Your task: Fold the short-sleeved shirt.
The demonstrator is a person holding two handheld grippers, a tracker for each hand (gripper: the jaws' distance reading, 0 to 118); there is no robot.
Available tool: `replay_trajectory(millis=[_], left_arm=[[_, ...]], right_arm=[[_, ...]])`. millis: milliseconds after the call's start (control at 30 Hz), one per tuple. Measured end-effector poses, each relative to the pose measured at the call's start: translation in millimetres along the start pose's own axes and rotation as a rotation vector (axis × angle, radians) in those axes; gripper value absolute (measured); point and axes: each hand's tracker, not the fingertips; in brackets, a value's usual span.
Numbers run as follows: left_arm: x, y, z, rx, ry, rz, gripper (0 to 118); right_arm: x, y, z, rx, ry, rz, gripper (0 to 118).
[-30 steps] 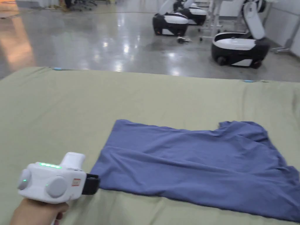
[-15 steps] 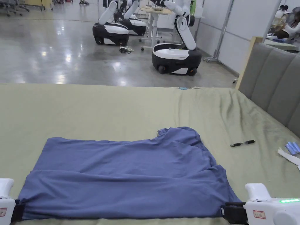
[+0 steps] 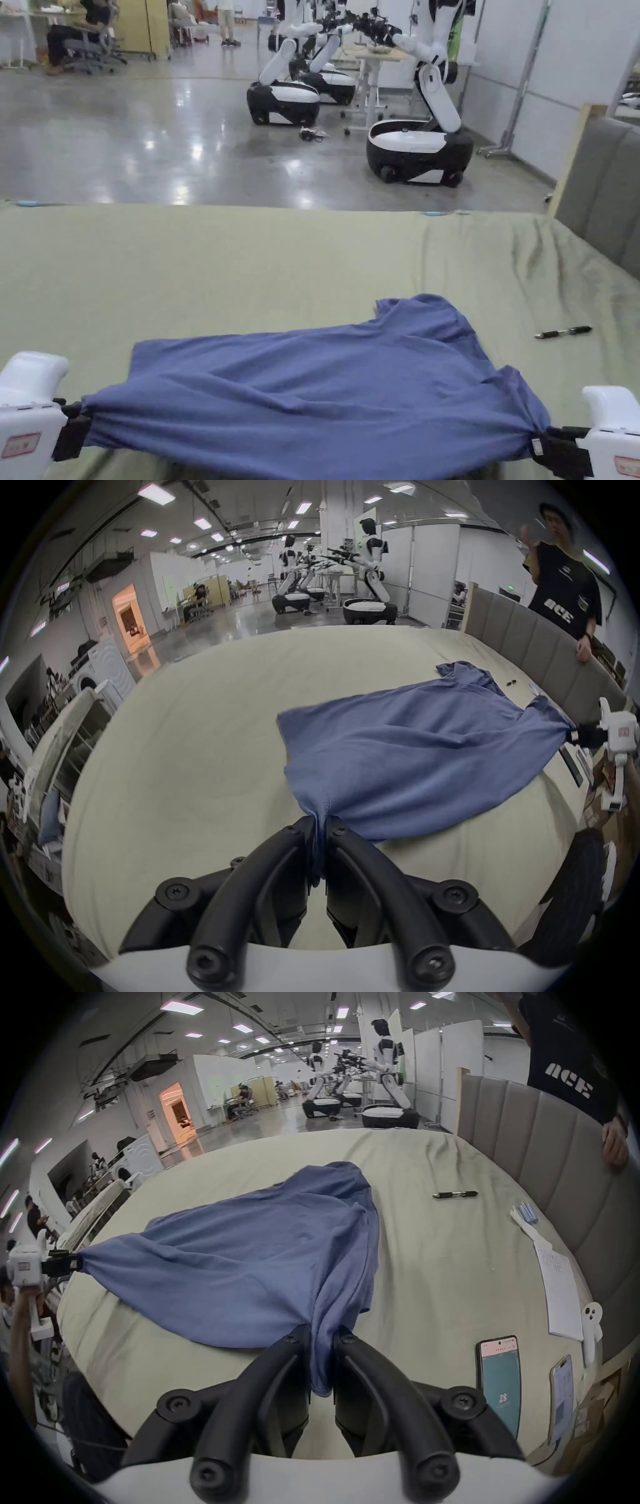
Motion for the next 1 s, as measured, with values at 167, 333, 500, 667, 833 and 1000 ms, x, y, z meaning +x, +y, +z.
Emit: replay_trajectory(millis=[167,333,500,667,833,1000], left_arm=[[-15,-26,36,-0.015,0.046,-0.001,7],[-22,-66,25,-0.125,0.004,0.020,8],[-23,-94,-4,-0.084,-0.035,0.080,61],[-25,-87,27,0.010,0.006,0.079,81],[-31,-64,14,0.093,0.034,0.110,51],[-38,-22,-59,0.082,0.090,0.101,5]], right_arm=[[1,-17,22,-0.041,-0.007,0.043,13],[6,-44,16,-0.103,0.015,0.005,13],[3,-58,-3,-0.145,-0.004,-0.005,28],[-6,-40,30,-0.012,-0.032,-0.003,96],[-55,-15,36,0.147,-0.014,0.049,62],[-103,6,3,0.202,0.021,0.091,1]])
